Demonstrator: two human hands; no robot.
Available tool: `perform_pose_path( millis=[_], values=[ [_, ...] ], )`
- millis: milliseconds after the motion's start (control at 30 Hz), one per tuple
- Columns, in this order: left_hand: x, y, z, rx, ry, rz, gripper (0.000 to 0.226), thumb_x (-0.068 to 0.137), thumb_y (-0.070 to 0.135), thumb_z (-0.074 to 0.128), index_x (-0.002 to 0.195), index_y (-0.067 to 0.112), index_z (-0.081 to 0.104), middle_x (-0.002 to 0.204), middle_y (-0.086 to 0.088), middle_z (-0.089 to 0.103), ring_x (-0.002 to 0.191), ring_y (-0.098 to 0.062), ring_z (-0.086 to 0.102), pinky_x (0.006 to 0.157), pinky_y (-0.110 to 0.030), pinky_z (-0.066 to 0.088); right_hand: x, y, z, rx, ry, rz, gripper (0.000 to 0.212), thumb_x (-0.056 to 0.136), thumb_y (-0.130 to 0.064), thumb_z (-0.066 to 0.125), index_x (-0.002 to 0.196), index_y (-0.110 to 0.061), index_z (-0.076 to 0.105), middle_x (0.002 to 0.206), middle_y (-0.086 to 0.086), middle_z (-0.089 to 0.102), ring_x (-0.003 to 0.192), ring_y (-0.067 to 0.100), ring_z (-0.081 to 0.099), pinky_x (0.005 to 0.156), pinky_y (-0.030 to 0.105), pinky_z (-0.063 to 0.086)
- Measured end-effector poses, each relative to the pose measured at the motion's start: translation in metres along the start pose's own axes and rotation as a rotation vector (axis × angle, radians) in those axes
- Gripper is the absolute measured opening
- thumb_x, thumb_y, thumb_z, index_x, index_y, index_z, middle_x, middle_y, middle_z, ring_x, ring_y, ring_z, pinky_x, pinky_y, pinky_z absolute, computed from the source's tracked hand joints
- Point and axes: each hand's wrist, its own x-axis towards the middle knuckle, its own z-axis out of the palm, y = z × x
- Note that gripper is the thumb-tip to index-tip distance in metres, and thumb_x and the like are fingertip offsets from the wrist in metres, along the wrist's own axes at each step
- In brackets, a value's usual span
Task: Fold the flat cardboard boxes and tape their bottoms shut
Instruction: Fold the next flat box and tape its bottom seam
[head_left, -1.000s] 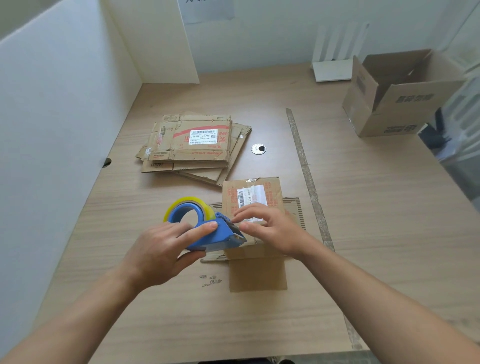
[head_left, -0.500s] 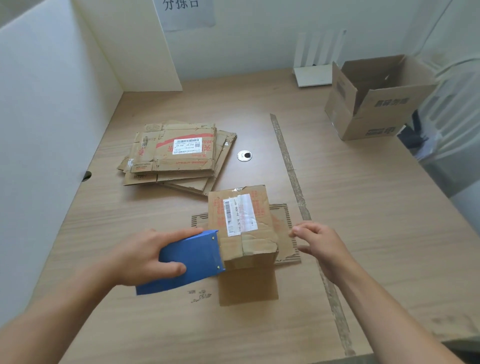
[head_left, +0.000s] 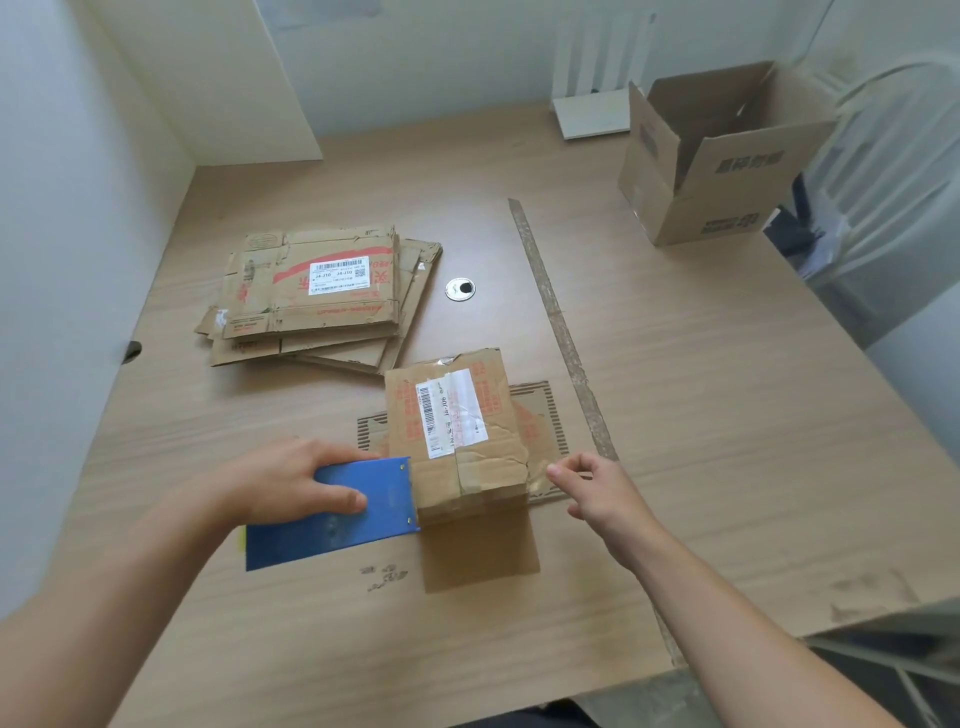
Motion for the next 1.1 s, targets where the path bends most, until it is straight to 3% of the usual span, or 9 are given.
perform_pose_path(
  millis=[167,300,400,467,533,600,833,967,1100],
  values=[
    [0.008,-0.005,0.004,-0.004,-0.024,-0.065,0.032,0.087,0.050,0.066,0.116,0.060,0.058,0.105,0.024,0.067,0.094,0.003,0.061,0.084,-0.026,0.048,0.013,0.000,0.010,0.089,-0.121,0.253,0.017,0.094,-0.033,0.065,0.087,-0.020,0.058,0.107,0.001,0.064,0.107,0.016,0.057,0.076,0.035,0.049],
    [0.011,-0.004,0.002,0.016,-0.042,-0.082,0.033,0.085,0.053,0.066,0.118,0.058,0.059,0.106,0.023,0.066,0.094,0.001,0.060,0.081,-0.025,0.048,0.015,-0.002,0.016,0.127,-0.219,0.331,0.018,0.096,-0.039,0.062,0.090,-0.022,0.061,0.118,-0.001,0.063,0.110,0.015,0.057,0.078,0.039,0.048],
    [0.014,-0.002,-0.001,0.027,-0.050,-0.086,0.035,0.085,0.053,0.067,0.119,0.057,0.059,0.108,0.020,0.067,0.097,-0.003,0.061,0.088,-0.029,0.049,0.014,-0.003,0.018,0.142,-0.213,0.340,0.028,0.091,-0.047,0.066,0.109,-0.027,0.059,0.119,-0.009,0.059,0.111,0.018,0.056,0.077,0.039,0.050],
    [0.015,0.001,-0.002,0.035,-0.056,-0.091,0.035,0.085,0.054,0.067,0.119,0.056,0.059,0.109,0.019,0.067,0.099,-0.005,0.061,0.090,-0.029,0.049,0.015,0.001,0.017,0.080,-0.128,0.257,0.034,0.087,-0.048,0.070,0.110,-0.028,0.056,0.111,-0.009,0.058,0.106,0.019,0.058,0.071,0.033,0.048],
    [0.015,0.002,-0.003,0.039,-0.060,-0.092,0.034,0.085,0.055,0.067,0.118,0.057,0.059,0.110,0.018,0.067,0.100,-0.006,0.061,0.092,-0.032,0.049,0.015,0.005,0.018,-0.059,-0.027,0.027,0.017,0.089,-0.036,0.070,0.093,-0.024,0.059,0.088,-0.008,0.061,0.084,0.017,0.058,0.066,0.028,0.043],
    [0.016,0.002,-0.003,0.033,-0.065,-0.086,0.032,0.085,0.055,0.067,0.116,0.058,0.060,0.109,0.019,0.068,0.100,-0.006,0.062,0.093,-0.032,0.049,0.012,0.007,0.020,-0.125,-0.003,-0.113,0.015,0.093,-0.024,0.065,0.078,-0.021,0.060,0.072,-0.010,0.057,0.072,0.014,0.052,0.064,0.026,0.041],
    [0.015,0.003,-0.002,0.023,-0.080,-0.094,0.037,0.085,0.054,0.067,0.121,0.055,0.060,0.110,0.018,0.068,0.100,-0.006,0.062,0.094,-0.034,0.049,-0.002,0.006,0.013,-0.009,-0.165,-0.101,0.026,0.093,-0.038,0.065,0.083,-0.014,0.066,0.088,0.001,0.062,0.083,0.011,0.058,0.077,0.036,0.053],
    [0.015,0.004,-0.004,0.047,-0.085,-0.101,0.036,0.085,0.055,0.067,0.121,0.055,0.059,0.110,0.017,0.068,0.101,-0.007,0.062,0.095,-0.034,0.049,-0.001,0.004,0.019,-0.021,-0.095,-0.127,0.020,0.085,-0.026,0.077,0.072,-0.019,0.064,0.090,0.000,0.060,0.076,0.008,0.055,0.072,0.023,0.042],
    [0.017,0.006,-0.005,0.055,-0.098,-0.096,0.032,0.086,0.055,0.066,0.116,0.059,0.057,0.109,0.018,0.067,0.100,-0.006,0.062,0.094,-0.033,0.048,0.001,0.004,0.021,-0.155,-0.011,-0.252,0.023,0.086,-0.022,0.076,0.068,-0.023,0.062,0.096,0.000,0.059,0.088,0.012,0.058,0.080,0.023,0.040]
  ],
)
